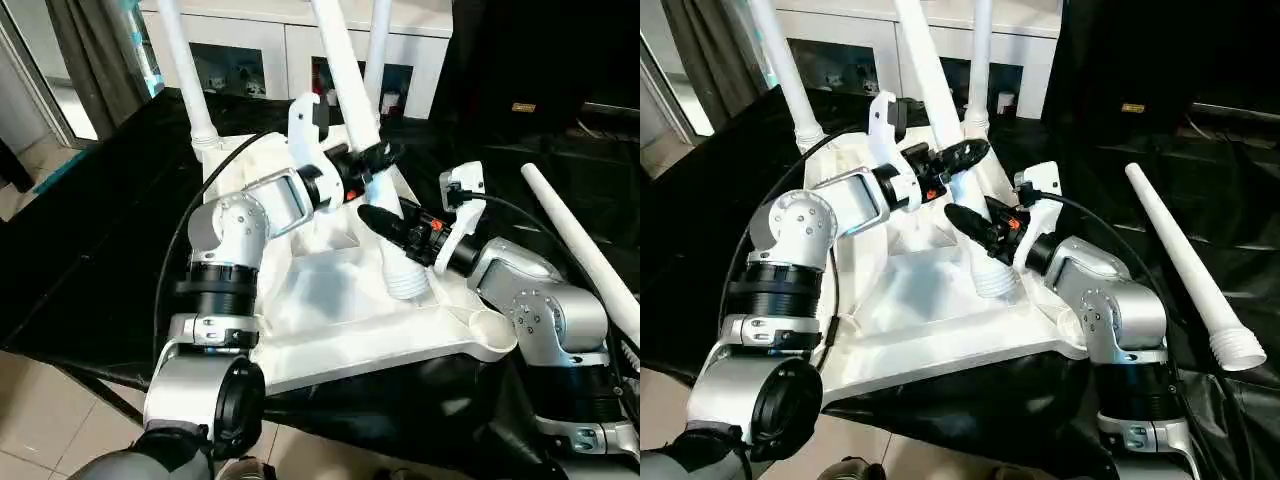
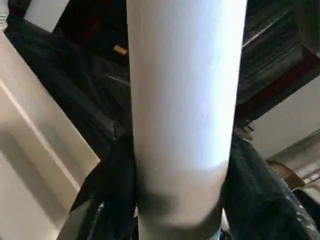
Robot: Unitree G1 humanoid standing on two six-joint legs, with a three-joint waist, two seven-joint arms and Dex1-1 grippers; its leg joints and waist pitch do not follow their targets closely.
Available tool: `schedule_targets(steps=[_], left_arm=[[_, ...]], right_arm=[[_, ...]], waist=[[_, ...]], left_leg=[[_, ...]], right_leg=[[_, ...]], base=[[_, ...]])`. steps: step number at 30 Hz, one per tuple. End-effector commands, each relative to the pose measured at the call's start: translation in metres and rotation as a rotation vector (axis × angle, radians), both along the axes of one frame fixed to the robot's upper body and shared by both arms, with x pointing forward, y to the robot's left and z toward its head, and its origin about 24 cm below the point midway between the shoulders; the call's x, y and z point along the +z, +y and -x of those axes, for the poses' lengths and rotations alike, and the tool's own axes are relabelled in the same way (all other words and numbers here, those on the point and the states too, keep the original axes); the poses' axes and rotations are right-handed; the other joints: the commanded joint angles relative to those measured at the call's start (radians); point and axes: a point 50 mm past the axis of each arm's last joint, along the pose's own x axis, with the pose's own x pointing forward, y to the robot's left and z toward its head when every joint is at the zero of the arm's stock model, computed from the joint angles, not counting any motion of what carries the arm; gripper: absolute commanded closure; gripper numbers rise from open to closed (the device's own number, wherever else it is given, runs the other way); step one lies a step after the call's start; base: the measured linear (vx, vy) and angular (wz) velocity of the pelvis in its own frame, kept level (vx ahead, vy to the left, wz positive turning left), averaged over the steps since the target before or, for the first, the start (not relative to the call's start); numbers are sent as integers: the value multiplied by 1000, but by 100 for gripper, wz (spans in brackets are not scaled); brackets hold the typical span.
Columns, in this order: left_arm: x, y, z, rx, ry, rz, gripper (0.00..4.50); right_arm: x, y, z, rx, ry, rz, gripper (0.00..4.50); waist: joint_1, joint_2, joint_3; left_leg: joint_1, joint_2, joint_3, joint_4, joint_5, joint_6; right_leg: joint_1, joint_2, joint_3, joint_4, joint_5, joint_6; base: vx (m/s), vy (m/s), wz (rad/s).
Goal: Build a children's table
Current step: Insert table leg to table base
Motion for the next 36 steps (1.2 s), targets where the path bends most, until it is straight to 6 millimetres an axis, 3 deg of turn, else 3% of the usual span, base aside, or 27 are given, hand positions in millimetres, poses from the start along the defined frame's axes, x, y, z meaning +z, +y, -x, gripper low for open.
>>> schedule_targets(steps=[1,3,5,10,16,25,36], left_arm=[[13,-5,3,-34,-59,10,251],[14,-5,4,-44,-68,14,261],[15,-5,4,-51,-75,18,264],[20,-6,4,-77,-108,20,264],[28,-5,2,-105,-166,-21,265],[37,-4,9,-260,-277,-134,265],[42,-7,14,-352,-308,-120,265]], right_arm=[[3,1,-4,-7,-5,16,266],[4,2,-4,8,-7,12,266],[4,3,-3,21,-3,0,196],[6,1,-1,44,1,-5,176],[10,-9,2,65,2,30,110],[20,-31,12,206,126,88,103],[12,-31,18,263,207,143,103]], waist=[[0,-20,-90],[0,-20,-90],[-1,-18,-89],[-1,-16,-90],[1,-18,-91],[3,-16,-90],[4,-17,-92]], left_leg=[[19,10,-8,-66,-198,32],[20,10,-8,-66,-201,31],[20,10,-8,-66,-204,31],[21,11,-9,-67,-203,30],[21,10,-8,-66,-198,30],[20,9,-8,-63,-188,33],[20,11,-7,-61,-181,28]], right_leg=[[63,-29,17,-83,-297,-149],[63,-29,16,-83,-303,-149],[62,-28,17,-84,-305,-149],[62,-27,17,-83,-297,-151],[66,-27,18,-81,-282,-154],[70,-28,18,-81,-283,-164],[70,-29,17,-77,-274,-184]], base=[[0,0,0],[0,0,0],[0,0,0],[0,0,0],[0,0,0],[0,0,0],[0,0,0]])
